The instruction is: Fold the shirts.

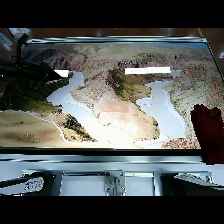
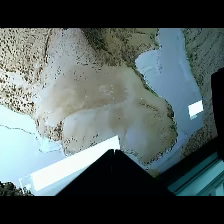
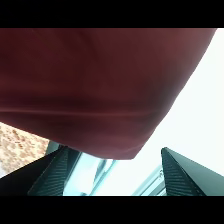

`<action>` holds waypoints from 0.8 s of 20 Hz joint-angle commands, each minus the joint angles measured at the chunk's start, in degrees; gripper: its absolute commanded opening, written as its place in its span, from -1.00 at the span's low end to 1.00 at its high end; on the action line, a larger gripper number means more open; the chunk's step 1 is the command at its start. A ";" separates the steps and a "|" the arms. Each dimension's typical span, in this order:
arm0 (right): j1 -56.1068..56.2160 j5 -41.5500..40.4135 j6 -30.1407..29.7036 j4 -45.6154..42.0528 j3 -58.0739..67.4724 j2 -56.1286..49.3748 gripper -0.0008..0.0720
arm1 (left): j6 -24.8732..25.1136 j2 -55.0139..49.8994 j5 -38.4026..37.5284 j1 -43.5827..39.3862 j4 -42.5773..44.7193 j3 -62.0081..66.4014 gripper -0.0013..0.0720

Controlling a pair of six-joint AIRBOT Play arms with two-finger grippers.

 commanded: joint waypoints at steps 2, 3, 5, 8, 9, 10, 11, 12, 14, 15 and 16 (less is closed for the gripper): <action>-0.44 7.10 4.11 0.31 9.16 1.97 0.91 | 0.44 -0.61 3.54 -0.42 0.52 0.00 -0.87; -0.39 7.30 6.21 2.25 13.46 2.89 0.86 | 0.39 -0.61 4.70 -0.74 2.51 0.02 -0.88; 2.08 3.80 5.20 11.41 22.67 4.98 0.45 | -1.97 -0.63 5.57 -3.56 13.68 0.57 -0.88; 16.11 -1.84 1.05 16.37 28.50 9.53 0.46 | -10.82 -0.79 4.90 -13.29 39.39 1.14 -0.88; 22.21 -0.98 1.20 15.21 28.50 10.29 0.59 | -12.94 -1.18 3.67 -16.81 44.85 1.14 -0.87; 29.07 1.88 2.05 13.73 28.35 10.08 0.92 | -12.50 -1.86 1.53 -19.67 47.21 1.16 -0.76; 35.54 4.72 2.73 11.45 27.65 9.42 0.92 | -11.78 -2.78 -0.59 -22.25 48.76 1.18 -0.29; 42.23 7.28 3.37 7.96 26.12 8.41 0.92 | -12.46 -3.80 -2.58 -24.24 49.24 1.18 0.61; 52.35 9.90 7.30 1.57 22.25 6.78 0.92 | -13.94 -5.49 -5.79 -26.03 49.20 1.66 0.87; 55.69 9.53 8.55 0.87 20.33 6.25 0.92 | -15.17 -5.84 -6.43 -26.12 48.87 1.84 0.87; 58.55 8.90 8.74 0.83 18.40 5.86 0.92 | -15.52 -5.81 -6.64 -25.75 48.41 2.05 0.87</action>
